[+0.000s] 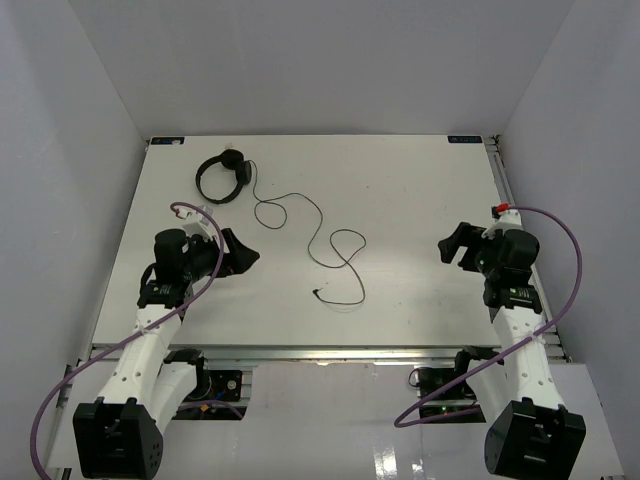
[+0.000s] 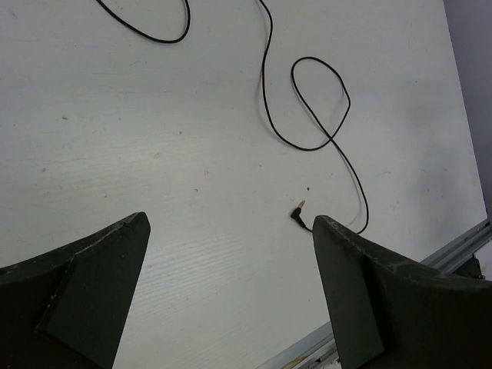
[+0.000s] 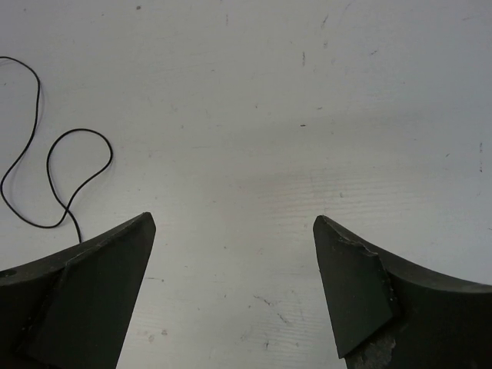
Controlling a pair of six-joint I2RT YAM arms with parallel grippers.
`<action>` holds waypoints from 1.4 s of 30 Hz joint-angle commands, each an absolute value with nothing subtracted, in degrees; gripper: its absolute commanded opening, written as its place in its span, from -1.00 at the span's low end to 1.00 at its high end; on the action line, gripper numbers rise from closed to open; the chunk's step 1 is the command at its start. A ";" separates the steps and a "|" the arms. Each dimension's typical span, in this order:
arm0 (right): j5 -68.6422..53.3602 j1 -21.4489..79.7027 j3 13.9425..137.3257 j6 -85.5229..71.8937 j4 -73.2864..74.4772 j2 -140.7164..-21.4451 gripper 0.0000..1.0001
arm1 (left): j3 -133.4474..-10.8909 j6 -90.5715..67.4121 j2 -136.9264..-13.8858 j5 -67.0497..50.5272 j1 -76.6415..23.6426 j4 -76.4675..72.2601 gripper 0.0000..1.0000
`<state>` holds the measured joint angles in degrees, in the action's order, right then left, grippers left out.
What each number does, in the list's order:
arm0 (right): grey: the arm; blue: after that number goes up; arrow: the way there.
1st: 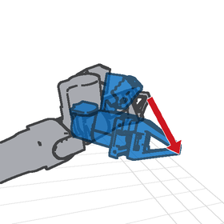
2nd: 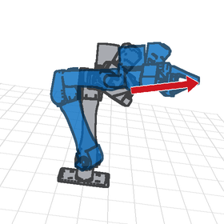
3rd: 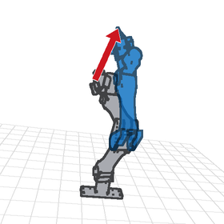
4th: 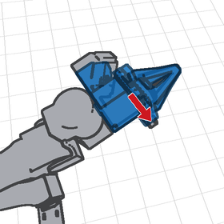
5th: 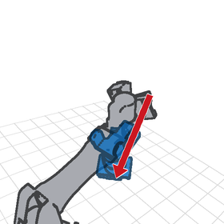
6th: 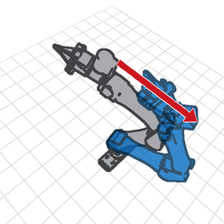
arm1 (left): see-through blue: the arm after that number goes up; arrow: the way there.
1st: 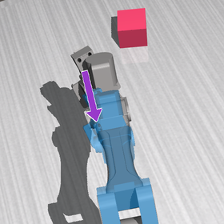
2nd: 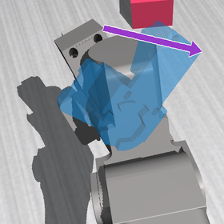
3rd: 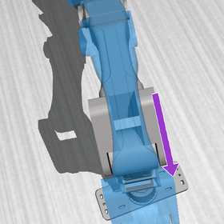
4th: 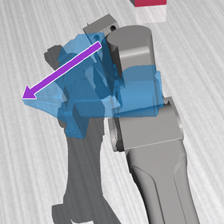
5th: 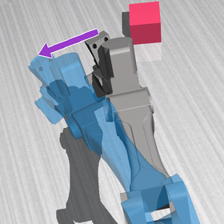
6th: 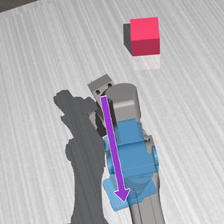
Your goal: Wrap the headphones
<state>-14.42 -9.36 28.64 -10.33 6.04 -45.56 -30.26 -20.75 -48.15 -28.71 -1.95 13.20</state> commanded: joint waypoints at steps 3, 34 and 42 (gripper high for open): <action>-33.55 -9.51 27.37 4.06 4.14 -43.22 0.80 | -32.02 -22.95 -47.64 -25.71 -2.20 12.40 0.96; -53.40 -0.09 32.28 32.65 18.42 -44.12 0.92 | -99.58 -38.34 -112.83 11.48 4.13 47.32 0.48; -55.63 -0.09 31.79 35.44 19.36 -44.15 1.00 | -109.40 -32.18 -122.90 10.98 4.51 47.51 0.39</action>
